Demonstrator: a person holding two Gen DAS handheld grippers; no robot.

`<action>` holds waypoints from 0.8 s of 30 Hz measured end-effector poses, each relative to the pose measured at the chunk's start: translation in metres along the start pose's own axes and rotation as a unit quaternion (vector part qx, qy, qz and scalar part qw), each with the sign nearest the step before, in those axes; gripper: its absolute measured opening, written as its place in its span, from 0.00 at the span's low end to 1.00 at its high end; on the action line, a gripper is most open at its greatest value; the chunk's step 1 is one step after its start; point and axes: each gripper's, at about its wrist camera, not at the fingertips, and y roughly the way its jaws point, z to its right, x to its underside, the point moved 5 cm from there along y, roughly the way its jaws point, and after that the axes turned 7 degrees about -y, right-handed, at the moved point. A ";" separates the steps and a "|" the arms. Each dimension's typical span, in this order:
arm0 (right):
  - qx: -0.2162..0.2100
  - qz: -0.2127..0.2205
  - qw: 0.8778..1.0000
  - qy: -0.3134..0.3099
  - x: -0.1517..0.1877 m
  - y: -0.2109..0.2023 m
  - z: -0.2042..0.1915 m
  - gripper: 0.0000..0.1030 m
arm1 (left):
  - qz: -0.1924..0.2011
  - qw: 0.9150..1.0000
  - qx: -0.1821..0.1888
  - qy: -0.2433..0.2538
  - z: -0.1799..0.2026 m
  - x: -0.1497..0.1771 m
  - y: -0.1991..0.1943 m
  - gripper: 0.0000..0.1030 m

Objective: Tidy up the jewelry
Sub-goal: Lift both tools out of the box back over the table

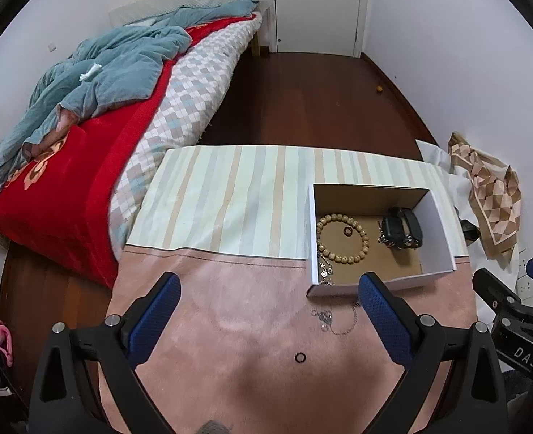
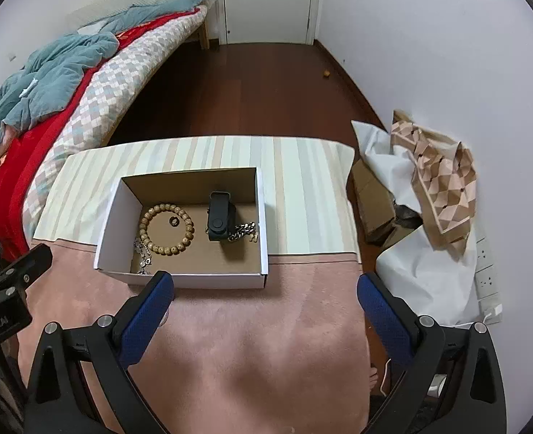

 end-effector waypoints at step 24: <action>-0.120 -0.015 0.992 0.029 0.053 0.011 -0.045 0.96 | 0.005 0.990 -0.136 -0.045 -0.079 0.052 0.025 0.98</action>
